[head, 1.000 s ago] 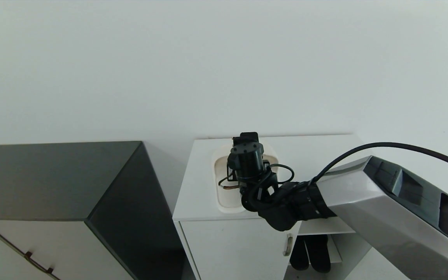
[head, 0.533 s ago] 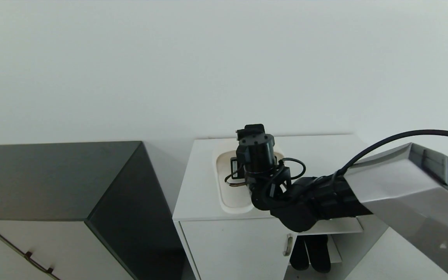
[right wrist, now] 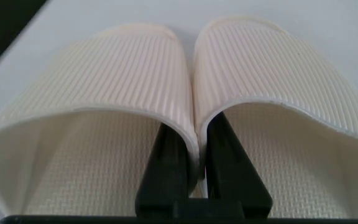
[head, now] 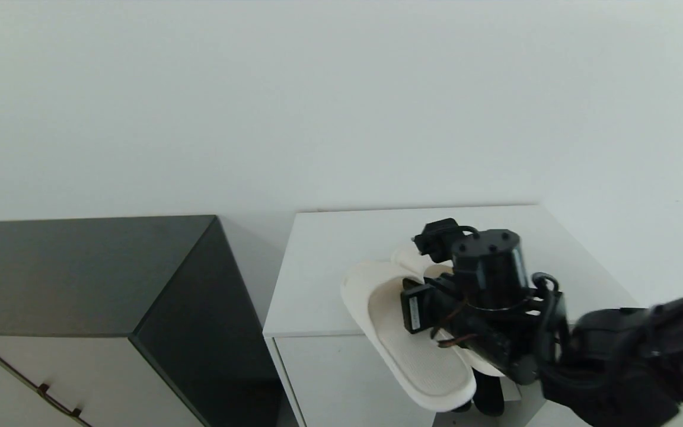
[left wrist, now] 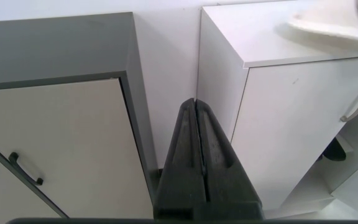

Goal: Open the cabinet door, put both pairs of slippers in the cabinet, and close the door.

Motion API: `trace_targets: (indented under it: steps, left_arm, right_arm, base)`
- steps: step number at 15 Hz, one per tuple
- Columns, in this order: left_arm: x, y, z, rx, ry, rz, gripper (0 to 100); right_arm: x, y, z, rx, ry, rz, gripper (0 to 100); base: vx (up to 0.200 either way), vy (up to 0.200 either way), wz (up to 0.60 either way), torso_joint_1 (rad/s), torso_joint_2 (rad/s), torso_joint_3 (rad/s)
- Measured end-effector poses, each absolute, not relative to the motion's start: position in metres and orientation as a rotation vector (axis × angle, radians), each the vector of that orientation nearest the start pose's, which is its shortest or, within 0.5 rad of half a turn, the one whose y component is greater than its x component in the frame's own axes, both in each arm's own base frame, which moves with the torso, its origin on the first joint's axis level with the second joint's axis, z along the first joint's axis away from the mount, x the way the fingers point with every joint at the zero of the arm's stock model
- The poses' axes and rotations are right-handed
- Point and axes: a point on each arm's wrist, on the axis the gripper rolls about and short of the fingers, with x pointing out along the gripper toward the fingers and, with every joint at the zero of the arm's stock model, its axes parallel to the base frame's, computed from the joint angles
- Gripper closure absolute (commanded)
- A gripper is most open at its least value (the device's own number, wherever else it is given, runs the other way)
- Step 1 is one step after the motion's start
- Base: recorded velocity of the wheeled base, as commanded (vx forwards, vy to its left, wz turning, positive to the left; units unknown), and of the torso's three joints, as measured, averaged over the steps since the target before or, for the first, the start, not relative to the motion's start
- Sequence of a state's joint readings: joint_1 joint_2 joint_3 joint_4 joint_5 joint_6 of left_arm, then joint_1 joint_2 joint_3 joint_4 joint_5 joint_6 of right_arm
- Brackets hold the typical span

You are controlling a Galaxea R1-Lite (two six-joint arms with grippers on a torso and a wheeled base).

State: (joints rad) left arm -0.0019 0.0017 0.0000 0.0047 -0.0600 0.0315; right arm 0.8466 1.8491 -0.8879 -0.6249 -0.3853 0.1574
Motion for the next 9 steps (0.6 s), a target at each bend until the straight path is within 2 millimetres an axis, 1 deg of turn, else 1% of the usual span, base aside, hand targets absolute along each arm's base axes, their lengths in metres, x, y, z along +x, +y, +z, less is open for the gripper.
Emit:
trace_targets:
  steps: [2, 3, 6, 9]
  left_arm:
    - [-0.023, -0.001, 0.075, 0.031, 0.005, -0.061, 100]
    - [-0.023, -0.001, 0.075, 0.03, 0.005, -0.062, 100]
    - [-0.023, -0.001, 0.075, 0.03, 0.005, -0.062, 100]
    - [-0.023, -0.001, 0.075, 0.031, 0.005, -0.062, 100]
  right_arm:
    - [0.205, 0.226, 0.158, -0.045, 0.338, 0.534, 100]
    - [0.197, 0.218, 0.161, -0.043, 0.335, 0.548, 100]
    - [0.184, 0.204, 0.165, -0.037, 0.326, 0.553, 100]
    - [0.179, 0.198, 0.168, -0.033, 0.319, 0.555, 100]
  base:
    - [0.0, 0.0, 0.0, 0.0, 0.0, 0.0]
    - [0.0, 0.0, 0.0, 0.0, 0.0, 0.0]
    - [0.0, 0.0, 0.0, 0.0, 0.0, 0.0]
    - [0.0, 0.0, 0.0, 0.0, 0.0, 0.0]
